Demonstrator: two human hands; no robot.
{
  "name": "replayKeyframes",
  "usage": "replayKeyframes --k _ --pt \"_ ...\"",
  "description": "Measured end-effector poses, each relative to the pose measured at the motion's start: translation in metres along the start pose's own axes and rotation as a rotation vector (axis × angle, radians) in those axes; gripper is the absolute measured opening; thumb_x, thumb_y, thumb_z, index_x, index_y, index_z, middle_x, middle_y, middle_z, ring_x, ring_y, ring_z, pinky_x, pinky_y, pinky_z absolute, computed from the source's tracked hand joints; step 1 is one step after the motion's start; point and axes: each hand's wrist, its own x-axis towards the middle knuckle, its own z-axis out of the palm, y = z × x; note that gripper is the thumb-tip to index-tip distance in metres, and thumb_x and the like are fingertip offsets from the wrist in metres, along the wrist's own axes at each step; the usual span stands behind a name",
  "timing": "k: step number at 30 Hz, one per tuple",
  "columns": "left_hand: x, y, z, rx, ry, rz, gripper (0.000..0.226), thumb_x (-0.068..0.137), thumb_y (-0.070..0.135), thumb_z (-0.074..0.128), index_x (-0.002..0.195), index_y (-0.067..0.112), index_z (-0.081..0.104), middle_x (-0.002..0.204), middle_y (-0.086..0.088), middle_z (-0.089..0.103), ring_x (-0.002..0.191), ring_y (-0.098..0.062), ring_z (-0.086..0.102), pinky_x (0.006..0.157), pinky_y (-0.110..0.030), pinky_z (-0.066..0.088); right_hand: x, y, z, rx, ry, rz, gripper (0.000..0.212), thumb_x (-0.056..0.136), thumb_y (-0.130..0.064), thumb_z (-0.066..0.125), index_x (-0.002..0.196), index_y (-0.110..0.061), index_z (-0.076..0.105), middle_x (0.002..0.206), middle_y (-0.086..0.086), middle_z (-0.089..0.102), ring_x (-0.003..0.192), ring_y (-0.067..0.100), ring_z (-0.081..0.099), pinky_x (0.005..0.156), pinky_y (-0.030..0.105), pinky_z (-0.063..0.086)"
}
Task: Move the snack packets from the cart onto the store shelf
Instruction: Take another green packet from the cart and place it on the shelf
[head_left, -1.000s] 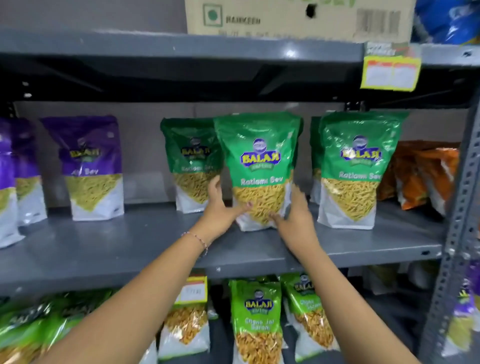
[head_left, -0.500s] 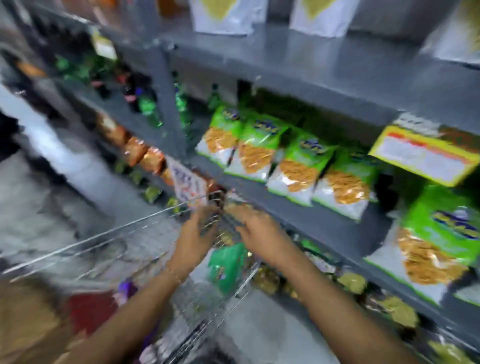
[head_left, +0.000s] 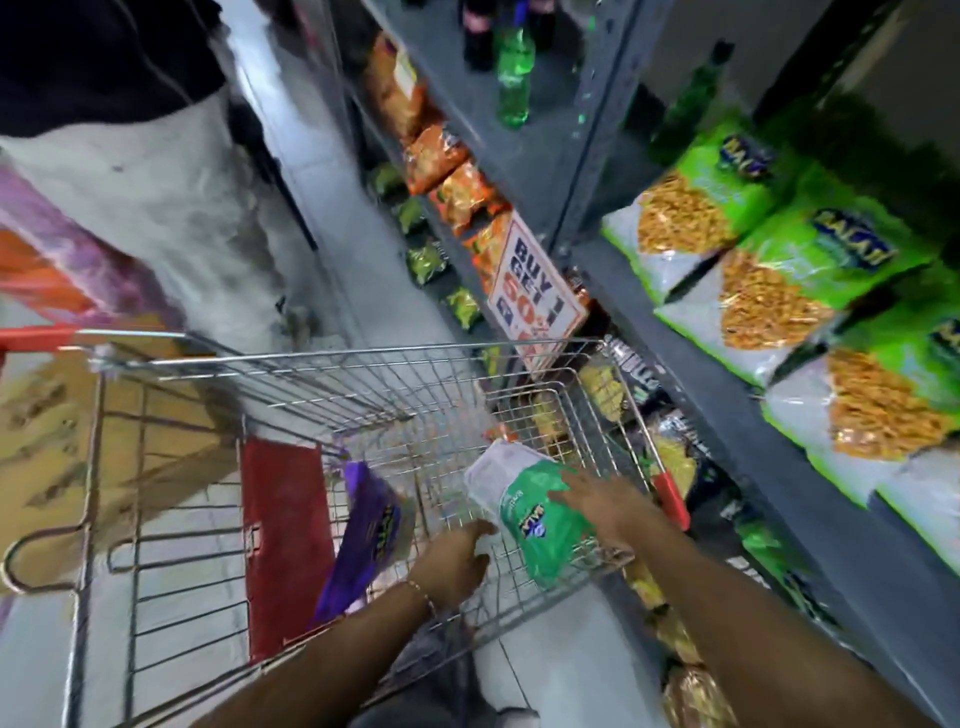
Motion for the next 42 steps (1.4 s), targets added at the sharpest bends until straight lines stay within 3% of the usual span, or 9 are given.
replayKeyframes --k 7,11,17,21,27,30,34,39,42 --pt "0.015 0.026 -0.025 -0.067 0.171 0.049 0.092 0.065 0.050 0.078 0.137 0.023 0.028 0.130 -0.009 0.058 0.113 -0.028 0.058 0.094 -0.038 0.050 0.021 -0.035 -0.034 0.003 0.287 -0.143 0.054 0.086 0.000 0.050 0.138 -0.018 0.047 0.150 0.006 0.044 0.142 0.022 0.034 0.120 0.044 0.007" --pt "0.018 0.037 -0.056 0.179 0.299 0.148 0.062 0.073 0.032 0.074 0.127 0.023 0.045 0.115 -0.008 0.066 0.100 -0.026 0.063 0.084 -0.036 0.053 0.004 -0.043 -0.068 0.135 0.561 -0.067 0.049 0.077 0.003 0.059 0.119 -0.021 0.064 0.116 0.001 0.072 0.109 0.018 0.065 0.118 0.044 0.027" --pt "-0.019 0.097 -0.143 0.131 0.413 0.475 0.033 0.077 0.023 0.075 0.109 0.024 0.068 0.101 0.000 0.076 0.089 -0.015 0.070 0.081 -0.033 0.057 -0.102 -0.035 -0.135 0.245 0.707 0.103 0.033 0.081 -0.005 0.047 0.104 -0.021 0.066 0.090 0.001 0.073 0.082 0.021 0.069 0.072 0.034 0.056" --pt "-0.065 0.161 -0.188 -0.530 0.331 0.632 0.069 0.054 0.006 0.088 0.116 0.020 0.061 0.104 0.000 0.076 0.099 -0.014 0.070 0.084 -0.029 0.058 -0.217 -0.026 -0.195 0.294 0.844 0.266 0.038 0.078 -0.014 0.050 0.108 -0.033 0.063 0.095 0.007 0.074 0.090 0.032 0.066 0.069 0.037 0.053" --pt "-0.124 0.289 -0.193 -0.527 0.196 0.918 0.074 0.046 0.004 0.092 0.106 0.026 0.056 0.102 0.019 0.074 0.097 -0.005 0.069 0.073 -0.013 0.054 -0.411 -0.034 -0.282 0.137 1.232 0.509 0.032 0.081 -0.020 0.056 0.109 -0.034 0.062 0.110 0.004 0.071 0.106 0.033 0.061 0.075 0.040 0.049" --pt "-0.157 0.364 -0.200 -0.578 0.241 1.098 0.069 0.038 0.012 0.096 0.097 0.026 0.063 0.094 0.011 0.077 0.086 -0.007 0.072 0.069 -0.018 0.056 -0.491 -0.030 -0.295 -0.028 1.640 0.626 0.031 0.082 -0.032 0.061 0.113 -0.032 0.063 0.112 -0.002 0.071 0.108 0.029 0.062 0.087 0.043 0.049" --pt "-0.188 0.443 -0.205 -0.645 0.172 1.276 0.064 0.043 0.001 0.092 0.098 0.019 0.064 0.083 0.011 0.078 0.075 -0.004 0.073 0.060 -0.015 0.055 -0.545 -0.028 -0.257 0.123 2.187 0.649 0.086 0.073 -0.049 0.073 0.144 -0.023 0.032 0.146 -0.003 0.044 0.134 0.014 0.041 0.112 0.037 0.032" --pt "-0.190 0.532 -0.176 -0.633 -0.032 1.344 0.068 0.051 -0.007 0.087 0.112 0.002 0.059 0.087 0.005 0.079 0.080 -0.010 0.073 0.065 -0.019 0.056 -0.529 -0.001 -0.165 0.873 1.896 0.563 0.079 0.049 -0.054 0.085 0.116 -0.050 0.042 0.125 -0.031 0.057 0.110 -0.015 0.053 0.093 0.011 0.041" --pt "-0.171 0.559 -0.144 -0.597 -0.154 1.287 0.064 0.055 -0.005 0.087 0.110 0.011 0.060 0.100 -0.001 0.077 0.094 -0.019 0.072 0.074 -0.028 0.059 -0.515 0.038 -0.126 1.076 1.819 0.669 0.076 0.044 -0.043 0.092 0.109 -0.041 0.052 0.109 -0.013 0.071 0.099 0.003 0.067 0.087 0.035 0.056"
